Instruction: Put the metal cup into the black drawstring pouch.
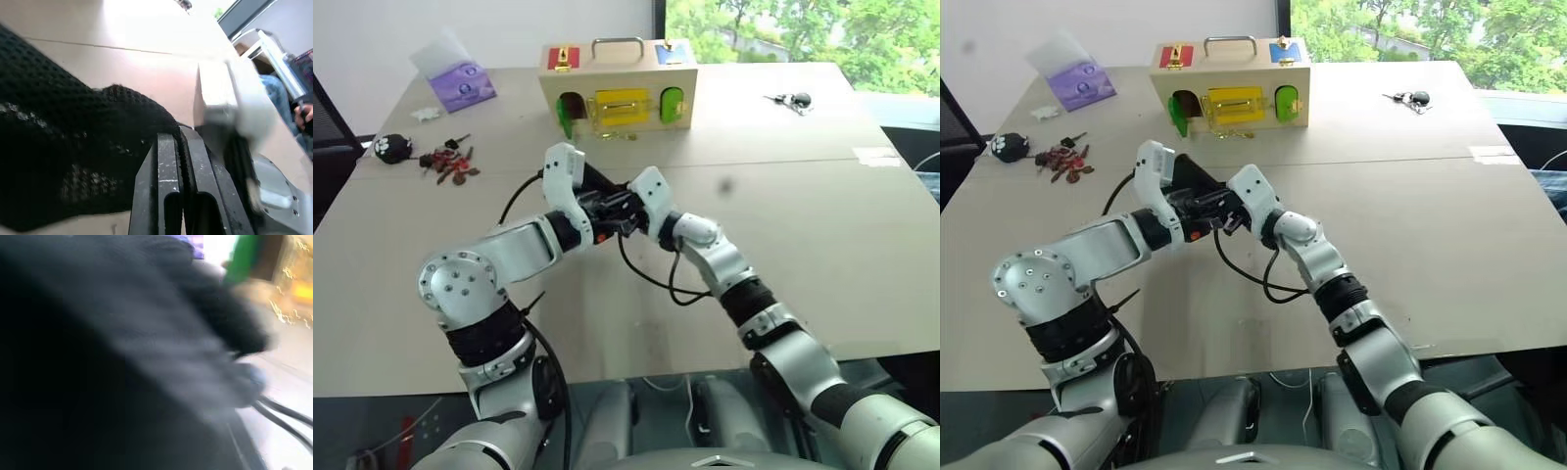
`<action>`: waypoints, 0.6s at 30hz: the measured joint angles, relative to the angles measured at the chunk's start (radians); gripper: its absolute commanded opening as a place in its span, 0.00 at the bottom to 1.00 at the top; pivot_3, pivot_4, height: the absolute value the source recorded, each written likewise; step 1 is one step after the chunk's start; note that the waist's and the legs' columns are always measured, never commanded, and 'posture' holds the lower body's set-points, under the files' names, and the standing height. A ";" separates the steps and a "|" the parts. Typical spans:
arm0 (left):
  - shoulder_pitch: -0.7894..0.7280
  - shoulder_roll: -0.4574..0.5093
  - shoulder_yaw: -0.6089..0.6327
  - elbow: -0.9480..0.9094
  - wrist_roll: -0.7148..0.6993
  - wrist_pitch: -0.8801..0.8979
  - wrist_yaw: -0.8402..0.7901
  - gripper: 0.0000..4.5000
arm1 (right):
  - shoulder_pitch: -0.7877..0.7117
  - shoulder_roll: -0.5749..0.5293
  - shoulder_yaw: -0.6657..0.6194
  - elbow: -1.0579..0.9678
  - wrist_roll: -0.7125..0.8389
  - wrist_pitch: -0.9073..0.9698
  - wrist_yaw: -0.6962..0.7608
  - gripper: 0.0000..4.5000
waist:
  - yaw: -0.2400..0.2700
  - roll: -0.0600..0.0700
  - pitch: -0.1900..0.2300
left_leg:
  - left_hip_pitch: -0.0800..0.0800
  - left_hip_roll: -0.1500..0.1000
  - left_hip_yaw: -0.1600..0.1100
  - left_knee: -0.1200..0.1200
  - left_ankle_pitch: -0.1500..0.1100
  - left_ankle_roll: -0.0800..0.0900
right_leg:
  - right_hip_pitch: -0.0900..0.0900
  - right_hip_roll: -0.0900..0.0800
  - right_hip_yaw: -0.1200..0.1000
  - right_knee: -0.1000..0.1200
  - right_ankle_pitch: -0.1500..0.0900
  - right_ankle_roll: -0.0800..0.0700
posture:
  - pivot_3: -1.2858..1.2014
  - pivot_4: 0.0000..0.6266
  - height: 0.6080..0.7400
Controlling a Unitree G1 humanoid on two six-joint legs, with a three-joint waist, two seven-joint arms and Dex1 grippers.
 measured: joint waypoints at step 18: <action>0.145 0.346 -0.178 0.320 0.275 -0.534 -0.658 0.00 | 0.116 -0.306 0.006 -0.645 0.011 0.493 0.175 0.99 | 0.000 0.000 0.000 | 0.000 -0.001 0.001 -0.001 0.000 0.001 | 0.000 0.000 0.001 -0.001 0.000 0.000 | 0.52 0.24 1.00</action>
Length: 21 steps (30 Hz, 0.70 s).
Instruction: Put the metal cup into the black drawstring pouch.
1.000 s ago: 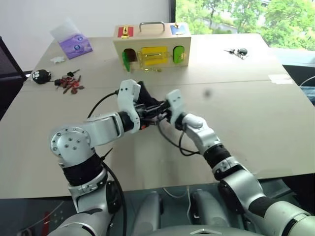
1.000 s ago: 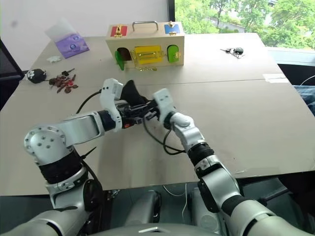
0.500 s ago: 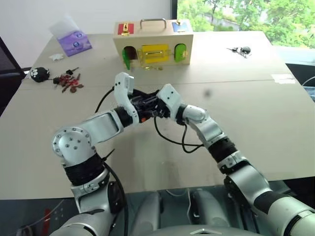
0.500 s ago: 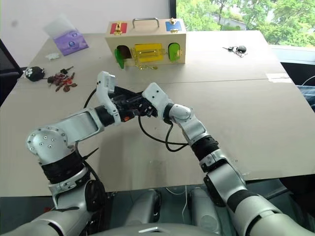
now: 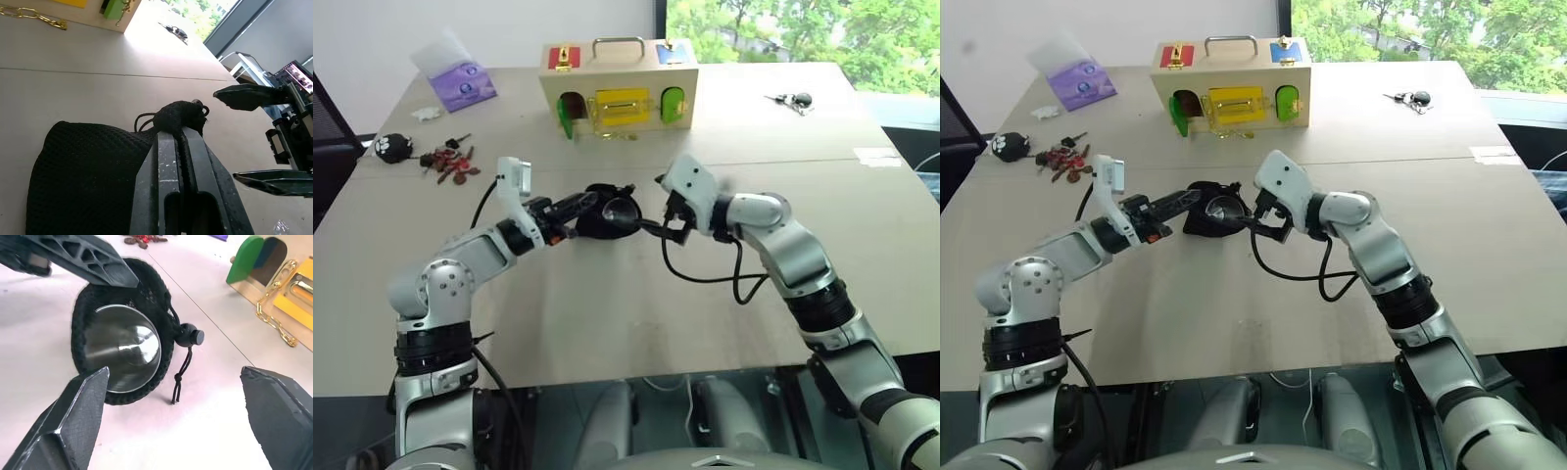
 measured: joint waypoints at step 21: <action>0.139 0.105 -0.032 -0.143 -0.002 -0.002 -0.160 0.00 | -0.003 0.140 0.021 0.437 -0.077 -0.526 -0.095 0.99 | -0.003 0.000 0.000 | 0.000 0.003 0.000 0.000 0.000 0.000 | 0.000 0.000 0.001 0.001 0.000 0.000 | 0.52 0.24 1.00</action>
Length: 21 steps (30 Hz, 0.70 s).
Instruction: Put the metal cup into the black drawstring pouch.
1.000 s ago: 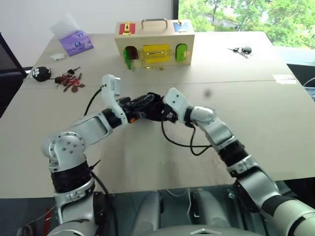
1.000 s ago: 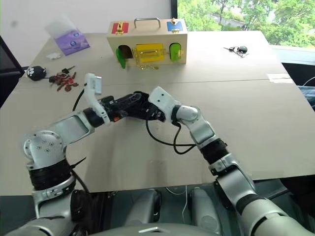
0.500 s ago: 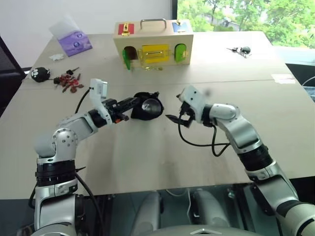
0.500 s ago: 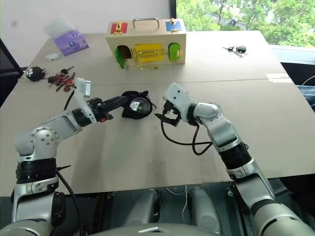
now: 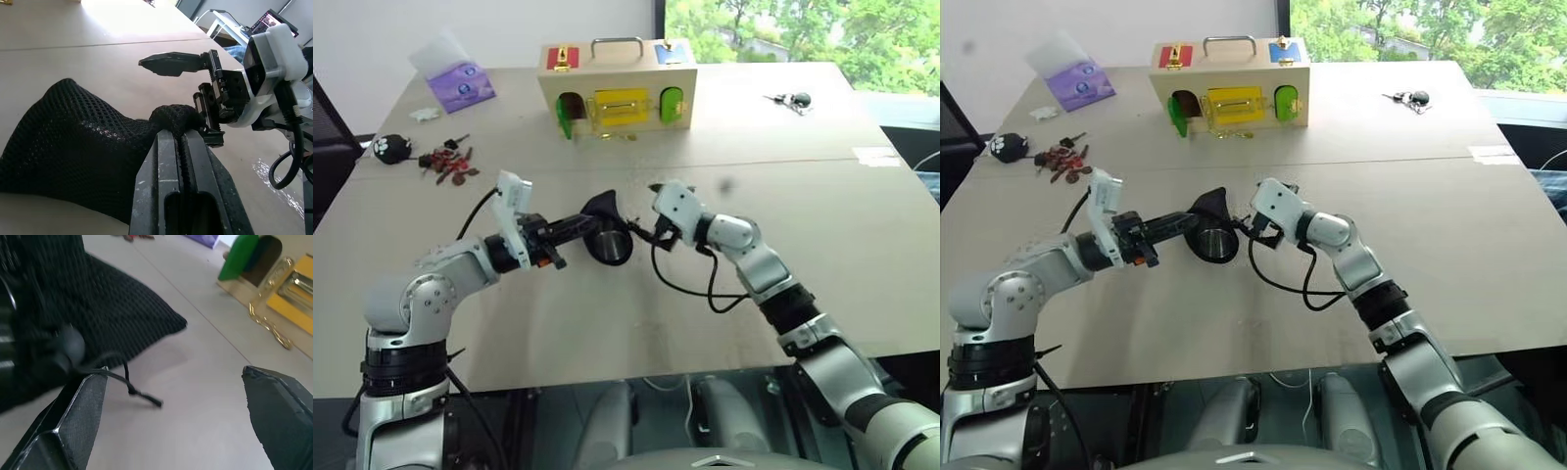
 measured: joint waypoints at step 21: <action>0.054 0.025 0.051 -0.029 -0.016 -0.004 -0.003 0.00 | 0.086 0.009 0.012 0.053 -0.047 -0.077 -0.021 0.02 | 0.002 0.000 0.000 | 0.000 0.000 0.000 0.000 0.000 0.000 | 0.000 0.000 0.000 0.001 0.000 0.000 | 0.52 0.24 1.00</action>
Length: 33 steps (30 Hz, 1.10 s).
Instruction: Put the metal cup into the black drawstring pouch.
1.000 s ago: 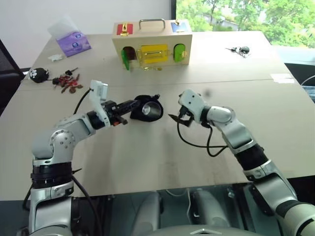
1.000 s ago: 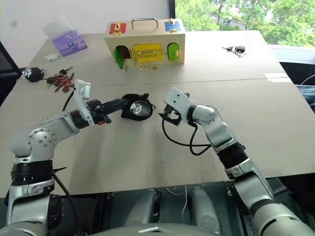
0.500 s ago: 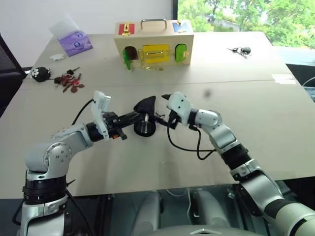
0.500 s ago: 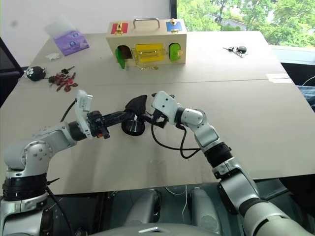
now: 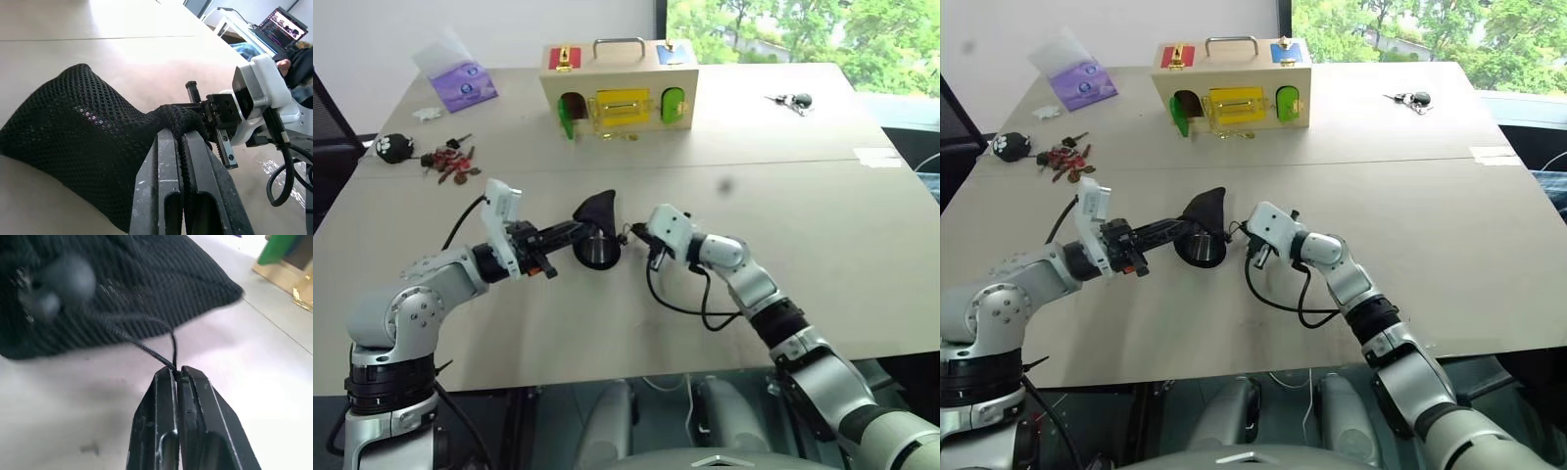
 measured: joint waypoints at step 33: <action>0.046 0.078 -0.014 0.033 0.037 -0.032 -0.083 0.00 | 0.090 -0.111 0.059 -0.270 0.058 0.185 0.242 0.83 | -0.004 0.000 0.000 | 0.001 0.000 0.000 0.002 -0.002 0.004 | 0.000 0.002 0.000 0.003 0.000 0.000 | 0.52 0.24 1.00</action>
